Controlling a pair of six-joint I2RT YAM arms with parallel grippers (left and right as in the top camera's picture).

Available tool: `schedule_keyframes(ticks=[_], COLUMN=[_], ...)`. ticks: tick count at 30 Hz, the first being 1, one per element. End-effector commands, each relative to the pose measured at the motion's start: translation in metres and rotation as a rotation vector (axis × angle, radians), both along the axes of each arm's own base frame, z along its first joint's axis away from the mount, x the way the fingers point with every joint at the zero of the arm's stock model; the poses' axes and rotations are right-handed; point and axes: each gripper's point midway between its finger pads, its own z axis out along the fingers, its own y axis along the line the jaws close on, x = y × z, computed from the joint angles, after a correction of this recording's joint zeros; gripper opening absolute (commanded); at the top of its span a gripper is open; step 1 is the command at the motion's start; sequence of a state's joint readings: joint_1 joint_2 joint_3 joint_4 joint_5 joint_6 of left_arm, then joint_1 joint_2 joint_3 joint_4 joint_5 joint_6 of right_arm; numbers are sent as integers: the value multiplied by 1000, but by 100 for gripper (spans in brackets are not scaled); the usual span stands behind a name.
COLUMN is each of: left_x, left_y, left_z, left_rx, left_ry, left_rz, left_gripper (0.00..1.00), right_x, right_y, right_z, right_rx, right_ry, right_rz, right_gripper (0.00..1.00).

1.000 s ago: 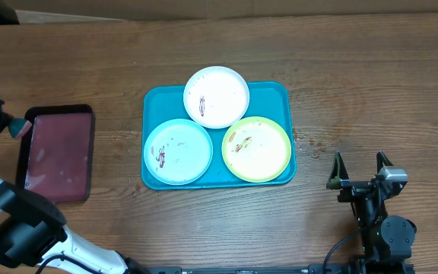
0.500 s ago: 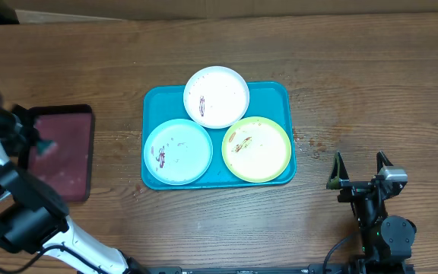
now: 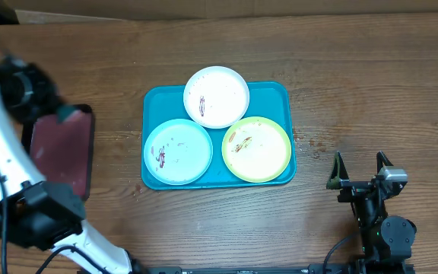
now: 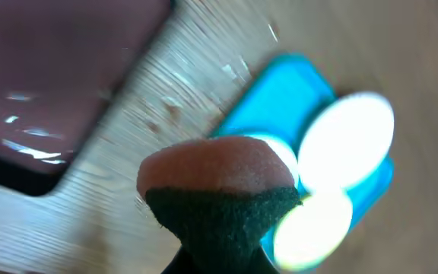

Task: Clean dirty plates on tray and stack at the side

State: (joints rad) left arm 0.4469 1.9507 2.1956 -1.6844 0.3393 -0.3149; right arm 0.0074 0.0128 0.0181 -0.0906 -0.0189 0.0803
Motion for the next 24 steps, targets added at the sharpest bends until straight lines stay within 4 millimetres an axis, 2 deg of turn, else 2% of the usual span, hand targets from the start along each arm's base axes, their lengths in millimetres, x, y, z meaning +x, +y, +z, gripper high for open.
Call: schedule_keyframes(ticks=[1,6,12,16,19,24], left_x=[1,-19,-18,-16,-13,-7], left_y=[-67,-134,-188,-200,-202,-204], left_z=[-19,-72,-133,-155,-158,-158], left_rx=[-72,-20,98,197,256,255], left_ry=[45,219,226,212,205,185], left_rz=[-225,-441,-581,-605,-599,-572], left_gripper=[4,4,4,4,4,4], right_x=[0,0,0,0,0,0], right_y=[0,0,0,0,0,0], right_z=[-2,-2,-2,-2,-2,-2], right_rx=[-3,-3,-3,-3,-3,-3], right_ry=[-4,-3,-4,-4,-3,-3], right_rz=[-2,-2,-2,-2,-2,-2], right_gripper=[100,100,100,100,100,100])
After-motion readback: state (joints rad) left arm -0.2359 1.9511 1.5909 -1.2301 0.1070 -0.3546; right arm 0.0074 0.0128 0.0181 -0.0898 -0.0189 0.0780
